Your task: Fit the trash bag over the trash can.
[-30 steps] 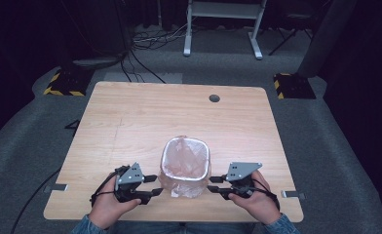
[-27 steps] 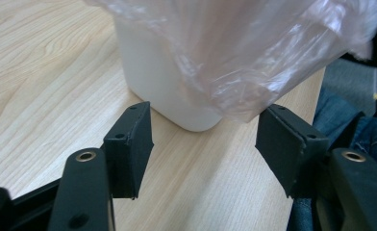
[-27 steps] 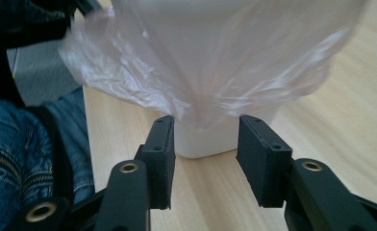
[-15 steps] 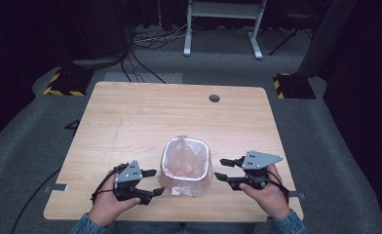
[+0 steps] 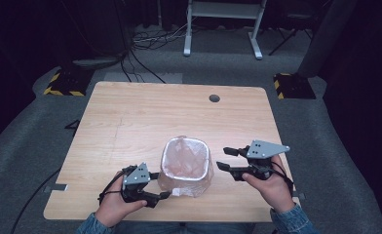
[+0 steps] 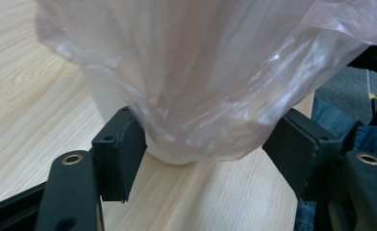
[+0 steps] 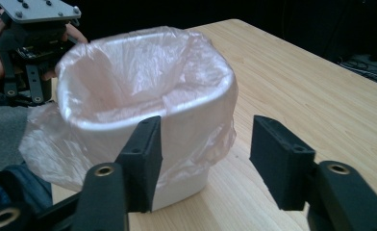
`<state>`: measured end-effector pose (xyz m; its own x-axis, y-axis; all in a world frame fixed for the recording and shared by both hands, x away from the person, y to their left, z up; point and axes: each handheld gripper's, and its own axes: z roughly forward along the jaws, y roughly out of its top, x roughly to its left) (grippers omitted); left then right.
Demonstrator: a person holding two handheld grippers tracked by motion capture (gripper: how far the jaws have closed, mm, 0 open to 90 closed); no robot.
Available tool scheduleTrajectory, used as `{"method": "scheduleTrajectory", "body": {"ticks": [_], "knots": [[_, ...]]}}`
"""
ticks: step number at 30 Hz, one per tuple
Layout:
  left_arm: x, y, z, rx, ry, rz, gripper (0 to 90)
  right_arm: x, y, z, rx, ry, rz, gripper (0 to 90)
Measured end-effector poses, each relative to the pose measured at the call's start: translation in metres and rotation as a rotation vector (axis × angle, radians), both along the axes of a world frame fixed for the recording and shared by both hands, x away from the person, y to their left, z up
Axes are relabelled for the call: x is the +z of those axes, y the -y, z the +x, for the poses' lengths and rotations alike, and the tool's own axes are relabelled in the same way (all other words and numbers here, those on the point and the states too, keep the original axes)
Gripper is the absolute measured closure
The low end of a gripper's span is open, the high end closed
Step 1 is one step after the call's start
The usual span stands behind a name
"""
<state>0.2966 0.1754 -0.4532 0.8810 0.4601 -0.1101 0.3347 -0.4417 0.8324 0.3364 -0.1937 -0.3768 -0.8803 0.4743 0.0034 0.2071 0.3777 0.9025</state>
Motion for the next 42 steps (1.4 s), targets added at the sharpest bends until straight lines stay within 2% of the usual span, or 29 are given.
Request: {"method": "scheduleTrajectory", "body": {"ticks": [2, 6, 10, 12, 13, 17, 20, 25, 27, 29, 35, 38, 42], "knots": [[0.002, -0.009, -0.002, 0.024, 0.016, -0.002, 30.5, 0.005, -0.001, 0.003, 0.004, -0.011, 0.003, 39.9], [0.008, -0.024, -0.011, 0.075, 0.065, 0.031, 28.8, 0.011, -0.004, 0.008, -0.007, -0.026, 0.020, 32.5], [0.012, -0.036, -0.017, 0.098, 0.084, 0.018, 28.1, 0.014, -0.007, 0.013, -0.037, -0.039, 0.019, 23.2], [0.012, -0.042, -0.016, 0.122, 0.088, 0.014, 27.6, 0.016, -0.010, 0.015, -0.055, -0.032, 0.016, 16.1], [0.012, -0.046, -0.015, 0.136, 0.088, 0.018, 27.6, 0.017, -0.012, 0.016, -0.060, -0.037, 0.017, 15.8], [0.008, -0.063, -0.010, 0.206, 0.085, 0.044, 27.6, 0.024, -0.019, 0.017, -0.076, -0.020, 0.010, 25.2], [0.005, -0.072, -0.007, 0.236, 0.068, 0.038, 27.6, 0.030, -0.023, 0.018, -0.075, -0.009, 0.005, 34.7], [-0.004, -0.089, 0.003, 0.304, 0.063, 0.063, 27.6, 0.039, -0.030, 0.019, -0.081, -0.021, -0.011, 52.2], [-0.009, -0.094, 0.007, 0.335, 0.043, 0.068, 27.7, 0.042, -0.033, 0.019, -0.080, -0.033, -0.005, 58.0], [-0.015, -0.099, 0.013, 0.363, 0.045, 0.090, 27.7, 0.045, -0.036, 0.019, -0.073, -0.037, -0.010, 62.5], [-0.029, -0.108, 0.022, 0.426, 0.015, 0.119, 27.6, 0.049, -0.047, 0.022, -0.066, -0.031, -0.022, 65.1], [-0.033, -0.111, 0.025, 0.441, 0.015, 0.143, 25.5, 0.050, -0.054, 0.024, -0.060, -0.037, -0.031, 64.4], [-0.038, -0.115, 0.028, 0.457, 0.010, 0.145, 25.3, 0.050, -0.066, 0.028, -0.045, -0.043, -0.042, 63.4]]}}
